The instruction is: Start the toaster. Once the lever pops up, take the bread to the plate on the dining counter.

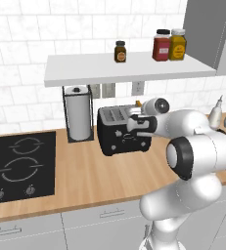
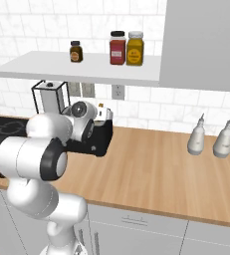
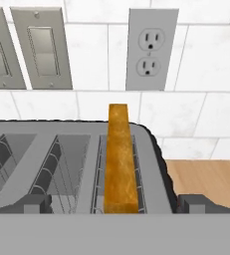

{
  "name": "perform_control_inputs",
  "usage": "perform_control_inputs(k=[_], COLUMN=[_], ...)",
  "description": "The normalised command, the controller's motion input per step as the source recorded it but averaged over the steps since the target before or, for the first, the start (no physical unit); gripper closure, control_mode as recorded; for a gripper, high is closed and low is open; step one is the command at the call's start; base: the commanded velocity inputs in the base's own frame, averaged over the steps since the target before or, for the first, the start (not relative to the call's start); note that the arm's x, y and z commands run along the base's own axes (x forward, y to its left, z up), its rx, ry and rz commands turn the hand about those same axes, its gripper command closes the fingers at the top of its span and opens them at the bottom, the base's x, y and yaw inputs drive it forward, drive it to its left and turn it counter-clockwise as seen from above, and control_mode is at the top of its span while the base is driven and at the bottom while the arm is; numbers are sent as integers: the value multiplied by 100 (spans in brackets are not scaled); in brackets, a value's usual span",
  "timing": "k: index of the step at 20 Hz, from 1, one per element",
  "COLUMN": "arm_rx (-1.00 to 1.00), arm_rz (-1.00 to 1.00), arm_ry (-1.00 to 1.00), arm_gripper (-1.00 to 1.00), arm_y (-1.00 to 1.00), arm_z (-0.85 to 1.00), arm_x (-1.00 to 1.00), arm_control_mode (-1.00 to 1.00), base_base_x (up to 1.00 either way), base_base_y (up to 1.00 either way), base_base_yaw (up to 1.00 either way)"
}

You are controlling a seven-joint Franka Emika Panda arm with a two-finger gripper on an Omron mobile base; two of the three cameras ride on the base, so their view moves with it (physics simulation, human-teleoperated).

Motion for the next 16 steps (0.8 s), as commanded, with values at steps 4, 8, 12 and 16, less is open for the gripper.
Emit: perform_control_inputs(k=[4, 8, 12, 16], arm_rx=[0, 0, 0, 0], arm_rz=[0, 0, 0, 0], arm_ry=[0, 0, 0, 0], arm_gripper=[-100, -100, -100, 100], arm_y=[0, 0, 0, 0], arm_z=[0, 0, 0, 0], arm_x=[2, 6, 10, 0], arm_control_mode=[-100, -100, -100, -100], base_base_x=[0, 0, 0, 0], base_base_y=[0, 0, 0, 0], base_base_yaw=[0, 0, 0, 0])
